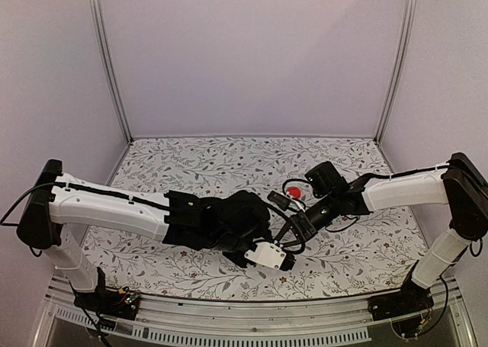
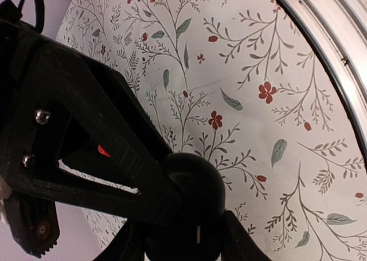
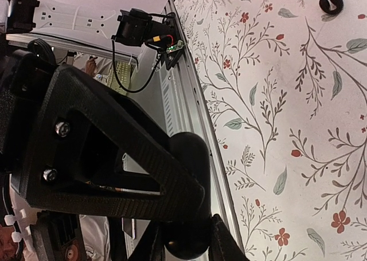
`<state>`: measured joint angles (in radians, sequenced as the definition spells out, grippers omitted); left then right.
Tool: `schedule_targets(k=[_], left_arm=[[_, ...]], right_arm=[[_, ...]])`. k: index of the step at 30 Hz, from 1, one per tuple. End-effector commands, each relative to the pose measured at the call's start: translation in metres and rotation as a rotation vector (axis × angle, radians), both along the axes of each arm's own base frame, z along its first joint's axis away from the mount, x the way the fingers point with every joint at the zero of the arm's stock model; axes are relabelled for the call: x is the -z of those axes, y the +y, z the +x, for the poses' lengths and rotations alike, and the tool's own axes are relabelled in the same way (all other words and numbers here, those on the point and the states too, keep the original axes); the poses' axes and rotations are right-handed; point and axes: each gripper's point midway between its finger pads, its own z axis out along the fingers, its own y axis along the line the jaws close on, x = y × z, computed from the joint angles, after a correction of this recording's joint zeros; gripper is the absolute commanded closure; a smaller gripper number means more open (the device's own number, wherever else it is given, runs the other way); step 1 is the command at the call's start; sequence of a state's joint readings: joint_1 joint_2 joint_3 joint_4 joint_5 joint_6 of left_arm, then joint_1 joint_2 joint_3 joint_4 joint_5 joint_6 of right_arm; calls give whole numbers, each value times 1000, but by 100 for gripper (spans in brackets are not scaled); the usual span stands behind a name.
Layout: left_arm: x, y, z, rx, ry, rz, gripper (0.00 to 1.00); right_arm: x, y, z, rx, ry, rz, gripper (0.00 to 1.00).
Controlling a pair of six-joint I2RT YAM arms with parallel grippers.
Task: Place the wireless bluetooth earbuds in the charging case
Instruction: Pass from the left arm to the right, then pass from the right arm to the left
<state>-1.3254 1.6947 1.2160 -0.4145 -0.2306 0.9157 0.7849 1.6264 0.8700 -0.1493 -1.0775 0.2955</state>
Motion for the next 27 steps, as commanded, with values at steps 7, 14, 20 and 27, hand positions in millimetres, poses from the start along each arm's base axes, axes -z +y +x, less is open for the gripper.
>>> schedule_targets(k=[7,14,20,27], left_arm=[[-41,-2,33,-144,-96,-164,60],[-74,14,50,-215,-148,-260,37],[-115,29,63,-302,-128,-416,24],[-205,62,89,-494,44,-944,0]], right_arm=[[-10,7,5,4,-32,20,93],[-18,-2,23,51,-40,40,94],[-42,-14,58,150,-117,89,94],[-133,-30,111,354,-340,306,95]])
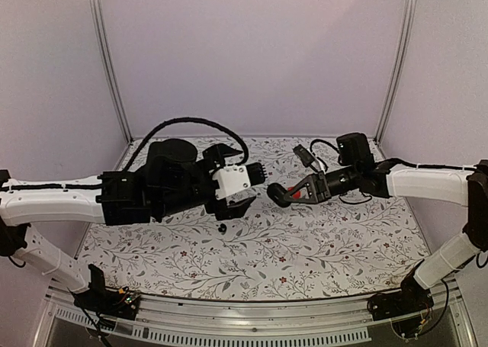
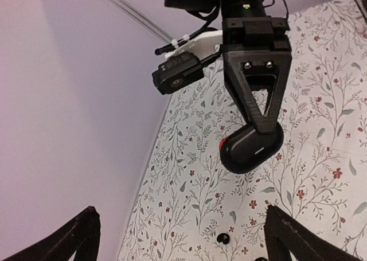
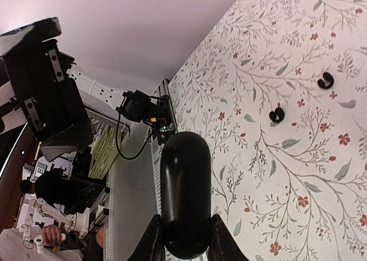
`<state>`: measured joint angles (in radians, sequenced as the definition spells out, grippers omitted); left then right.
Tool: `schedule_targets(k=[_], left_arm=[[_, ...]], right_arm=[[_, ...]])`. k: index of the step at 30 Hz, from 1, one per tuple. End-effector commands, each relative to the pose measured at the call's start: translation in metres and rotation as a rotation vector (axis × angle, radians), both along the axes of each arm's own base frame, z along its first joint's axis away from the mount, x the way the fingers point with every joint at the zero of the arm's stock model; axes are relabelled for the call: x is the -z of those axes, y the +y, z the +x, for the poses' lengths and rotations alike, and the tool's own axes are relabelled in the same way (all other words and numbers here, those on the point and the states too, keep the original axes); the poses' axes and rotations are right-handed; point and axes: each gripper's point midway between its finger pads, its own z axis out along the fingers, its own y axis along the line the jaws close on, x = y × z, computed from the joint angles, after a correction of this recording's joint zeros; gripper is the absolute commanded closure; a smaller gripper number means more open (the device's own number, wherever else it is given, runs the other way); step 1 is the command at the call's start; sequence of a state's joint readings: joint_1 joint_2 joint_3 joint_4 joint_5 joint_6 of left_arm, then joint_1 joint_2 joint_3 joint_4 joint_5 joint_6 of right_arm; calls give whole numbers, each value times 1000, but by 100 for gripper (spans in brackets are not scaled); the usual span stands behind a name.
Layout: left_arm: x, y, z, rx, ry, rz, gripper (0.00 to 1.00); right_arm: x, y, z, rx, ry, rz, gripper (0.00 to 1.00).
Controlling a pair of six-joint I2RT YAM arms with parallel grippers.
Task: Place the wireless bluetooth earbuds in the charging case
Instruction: Pass from the right arm to the left
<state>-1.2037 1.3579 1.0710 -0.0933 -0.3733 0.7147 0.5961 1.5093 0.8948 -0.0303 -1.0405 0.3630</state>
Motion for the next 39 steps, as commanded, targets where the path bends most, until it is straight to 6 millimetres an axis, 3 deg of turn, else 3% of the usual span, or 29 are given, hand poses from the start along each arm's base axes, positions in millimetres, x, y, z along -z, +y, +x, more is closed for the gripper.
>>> schedule_targets(k=[1,5,12,16,19,24,29,39], left_arm=[[-69,23,26,-96,170,-492,0],[-91,31,19,1,387,-737,0],[-128,21,-41,411,505,-812,3],[-138,12,-44,464,559,-828,13],[-140,0,-42,490,610,-820,23],[-141,-6,-23,400,588,-694,27],[-126,20,-6,279,618,-522,24],[-67,9,-23,270,908,-329,31]], right_arm=[[-89,-5,33,133,-229,191,94],[-126,-8,35,159,-345,274,93],[-175,-17,16,134,-552,407,92],[-197,-23,2,102,-642,463,92],[-202,-20,-5,71,-648,477,92],[-191,-9,-7,30,-599,415,93],[-161,2,-12,5,-570,297,94],[-104,15,-33,-66,-445,104,95]])
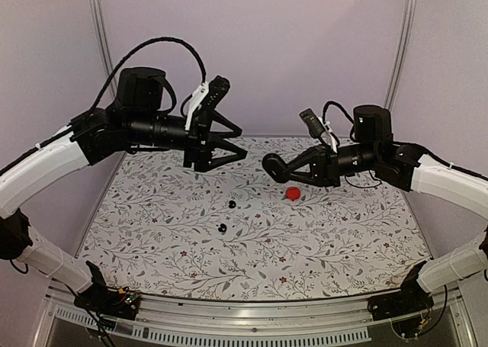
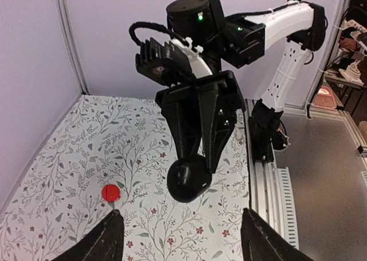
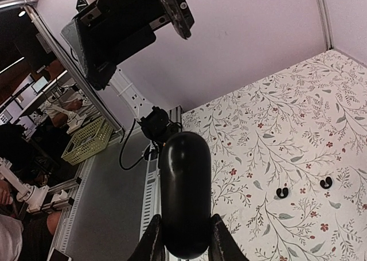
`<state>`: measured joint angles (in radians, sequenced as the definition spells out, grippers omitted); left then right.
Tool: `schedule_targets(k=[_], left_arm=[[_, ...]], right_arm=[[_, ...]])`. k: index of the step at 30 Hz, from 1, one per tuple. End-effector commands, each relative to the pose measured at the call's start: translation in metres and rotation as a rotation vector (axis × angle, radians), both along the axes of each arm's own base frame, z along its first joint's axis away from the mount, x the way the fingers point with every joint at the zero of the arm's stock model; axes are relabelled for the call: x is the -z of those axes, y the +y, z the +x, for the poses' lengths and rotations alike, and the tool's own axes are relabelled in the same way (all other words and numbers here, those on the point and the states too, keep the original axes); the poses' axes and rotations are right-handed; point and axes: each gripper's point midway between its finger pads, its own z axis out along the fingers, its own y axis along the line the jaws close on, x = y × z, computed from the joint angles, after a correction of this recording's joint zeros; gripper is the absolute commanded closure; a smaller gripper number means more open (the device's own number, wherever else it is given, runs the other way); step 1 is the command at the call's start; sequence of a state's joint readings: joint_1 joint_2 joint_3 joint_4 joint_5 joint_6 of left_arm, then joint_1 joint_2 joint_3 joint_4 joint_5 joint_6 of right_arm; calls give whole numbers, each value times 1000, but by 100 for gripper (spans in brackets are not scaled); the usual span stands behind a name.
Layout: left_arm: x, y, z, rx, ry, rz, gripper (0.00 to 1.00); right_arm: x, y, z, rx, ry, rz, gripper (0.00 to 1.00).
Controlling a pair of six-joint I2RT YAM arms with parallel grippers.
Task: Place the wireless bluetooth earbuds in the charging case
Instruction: Pass from the right arm to the left
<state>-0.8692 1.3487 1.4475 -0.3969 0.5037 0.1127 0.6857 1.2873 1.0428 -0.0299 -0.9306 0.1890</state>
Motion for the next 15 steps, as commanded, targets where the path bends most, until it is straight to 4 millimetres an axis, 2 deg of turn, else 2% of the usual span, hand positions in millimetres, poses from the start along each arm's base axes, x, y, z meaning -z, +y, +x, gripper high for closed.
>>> schedule_targets(k=[1,6,11,13,15], left_arm=[[53,-4,-15,97,176,149,32],[69,-11,-19,130,209,192,35],[80,-19,-21,150,237,189,44],[77,-19,-10,77,209,144,47],[66,-14,-4,14,147,55,44]], right_arm=[[30,4,-14,-21,56,-113,95],[41,6,-28,-57,90,-147,95],[41,7,-30,-61,91,-144,96],[37,9,-27,-49,91,-128,96],[34,11,-25,-39,110,-106,96]])
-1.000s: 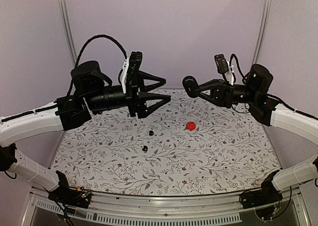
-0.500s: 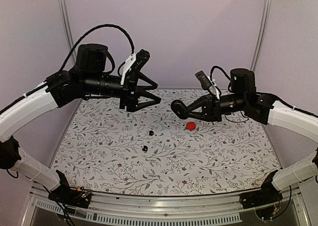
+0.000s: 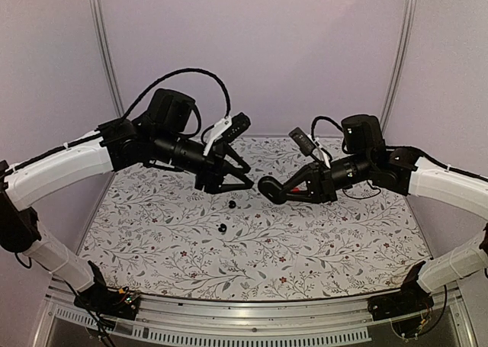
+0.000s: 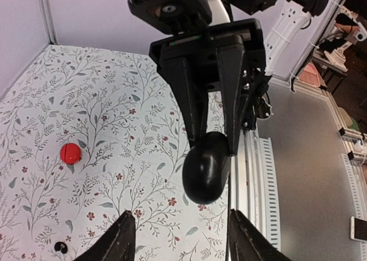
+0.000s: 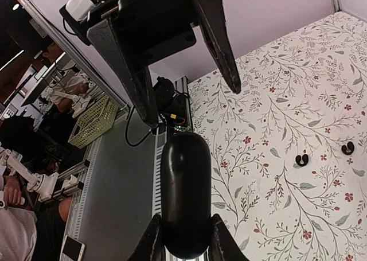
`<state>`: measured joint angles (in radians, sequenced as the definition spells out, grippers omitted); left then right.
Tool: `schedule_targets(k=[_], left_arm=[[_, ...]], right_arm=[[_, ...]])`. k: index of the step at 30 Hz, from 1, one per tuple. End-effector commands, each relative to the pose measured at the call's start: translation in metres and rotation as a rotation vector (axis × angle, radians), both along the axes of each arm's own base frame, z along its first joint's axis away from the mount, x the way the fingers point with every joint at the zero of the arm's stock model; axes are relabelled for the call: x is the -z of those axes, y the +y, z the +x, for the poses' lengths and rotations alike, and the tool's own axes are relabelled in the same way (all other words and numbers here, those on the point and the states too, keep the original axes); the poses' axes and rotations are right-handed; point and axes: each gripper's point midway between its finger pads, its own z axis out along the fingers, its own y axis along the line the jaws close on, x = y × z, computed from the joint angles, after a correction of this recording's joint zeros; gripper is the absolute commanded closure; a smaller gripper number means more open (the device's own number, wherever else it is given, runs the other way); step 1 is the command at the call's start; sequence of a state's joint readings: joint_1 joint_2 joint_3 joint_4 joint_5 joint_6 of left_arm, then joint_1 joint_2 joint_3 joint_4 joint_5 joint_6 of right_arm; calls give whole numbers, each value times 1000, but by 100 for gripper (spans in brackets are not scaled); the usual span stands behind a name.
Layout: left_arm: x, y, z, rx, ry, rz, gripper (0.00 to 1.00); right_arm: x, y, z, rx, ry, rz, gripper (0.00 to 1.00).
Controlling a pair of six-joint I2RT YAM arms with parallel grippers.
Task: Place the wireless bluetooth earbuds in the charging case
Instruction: Pass from the right arm to the left
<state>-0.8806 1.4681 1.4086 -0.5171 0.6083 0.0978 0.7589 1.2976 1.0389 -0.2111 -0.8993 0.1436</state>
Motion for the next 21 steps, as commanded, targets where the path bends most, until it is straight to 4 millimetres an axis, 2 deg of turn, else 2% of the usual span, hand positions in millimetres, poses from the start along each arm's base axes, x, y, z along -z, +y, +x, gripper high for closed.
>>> schedule_targets(k=[1,4,6,8,12,16,21], left_arm=[[-25,8,9,-121,-111,-162,42],[-43,21,12,-182,-160,-256,36],[-43,18,8,-149,-144,-255,35],[-33,10,3,-99,-103,-213,37],[-16,-4,-13,-17,-27,-138,41],[-13,-10,-23,23,-4,-137,40],[-4,-17,-37,91,26,-98,41]], right_arm=[[-4,5,2,16,31,38,96],[-8,7,-1,-8,77,67,96],[-8,7,-2,-13,74,61,96],[-5,5,-2,-10,60,29,96],[-12,5,-6,-44,28,39,96],[-20,3,-11,-64,7,48,95],[-17,6,-12,-85,-8,1,95]])
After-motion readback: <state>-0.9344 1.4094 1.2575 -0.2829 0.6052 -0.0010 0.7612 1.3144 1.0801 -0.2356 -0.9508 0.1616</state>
